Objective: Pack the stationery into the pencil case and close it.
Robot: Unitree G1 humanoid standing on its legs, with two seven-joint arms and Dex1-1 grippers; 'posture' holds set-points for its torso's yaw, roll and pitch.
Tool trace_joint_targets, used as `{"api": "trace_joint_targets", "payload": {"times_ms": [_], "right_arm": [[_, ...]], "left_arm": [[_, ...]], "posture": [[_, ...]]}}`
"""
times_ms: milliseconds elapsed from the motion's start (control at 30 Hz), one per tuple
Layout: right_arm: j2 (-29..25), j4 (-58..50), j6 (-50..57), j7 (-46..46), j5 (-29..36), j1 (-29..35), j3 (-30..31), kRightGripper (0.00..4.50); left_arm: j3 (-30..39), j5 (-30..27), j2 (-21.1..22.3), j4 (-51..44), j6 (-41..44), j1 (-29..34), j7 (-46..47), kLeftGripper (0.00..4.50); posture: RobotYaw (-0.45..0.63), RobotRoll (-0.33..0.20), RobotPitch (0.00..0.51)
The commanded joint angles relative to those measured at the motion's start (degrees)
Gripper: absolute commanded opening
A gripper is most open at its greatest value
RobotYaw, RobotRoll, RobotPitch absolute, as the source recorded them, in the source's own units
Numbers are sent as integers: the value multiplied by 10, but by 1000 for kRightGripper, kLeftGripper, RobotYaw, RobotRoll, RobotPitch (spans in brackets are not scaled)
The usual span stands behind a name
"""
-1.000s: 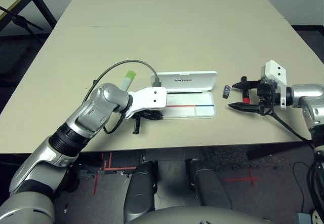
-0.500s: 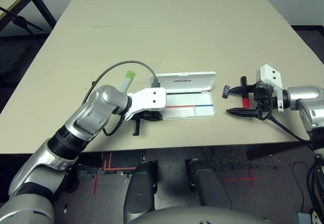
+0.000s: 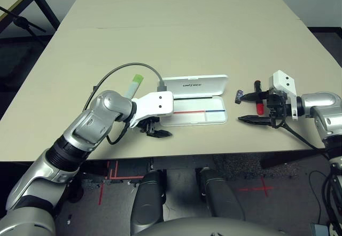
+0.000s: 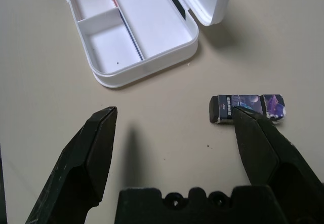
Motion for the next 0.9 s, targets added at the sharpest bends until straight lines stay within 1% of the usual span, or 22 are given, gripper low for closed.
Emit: {"api": "trace_joint_targets", "payload": {"times_ms": [33, 233, 367, 467, 667, 767, 900], "right_arm": [[-4, 14, -4, 10, -2, -14, 6, 4500], [-24, -23, 45, 20, 34, -20, -23, 4500], [-49, -66, 84, 6, 57, -1, -45, 4500], [-67, -105, 120, -10, 67, 21, -57, 4500], [-104, -187, 245, -75, 72, 69, -68, 4500], [-112, -214, 300, -120, 68, 83, -71, 4500], [-100, -229, 399, -208, 69, 65, -81, 4500]], "left_arm": [[29, -25, 24, -21, -5, 13, -14, 4462], [101, -71, 61, -49, -19, 58, -18, 4462], [139, -82, 87, -76, -13, 86, -4, 4462], [156, -90, 97, -91, -6, 87, 5, 4462], [199, -133, 89, -111, 21, 75, 28, 4462], [212, -145, 91, -112, 24, 76, 35, 4462], [227, -168, 90, -120, 30, 77, 43, 4462]], "posture": [[-24, 0, 118], [-15, 0, 115], [-8, 0, 119], [-9, 0, 125], [-18, 0, 132], [-18, 0, 135], [-16, 0, 136]]}}
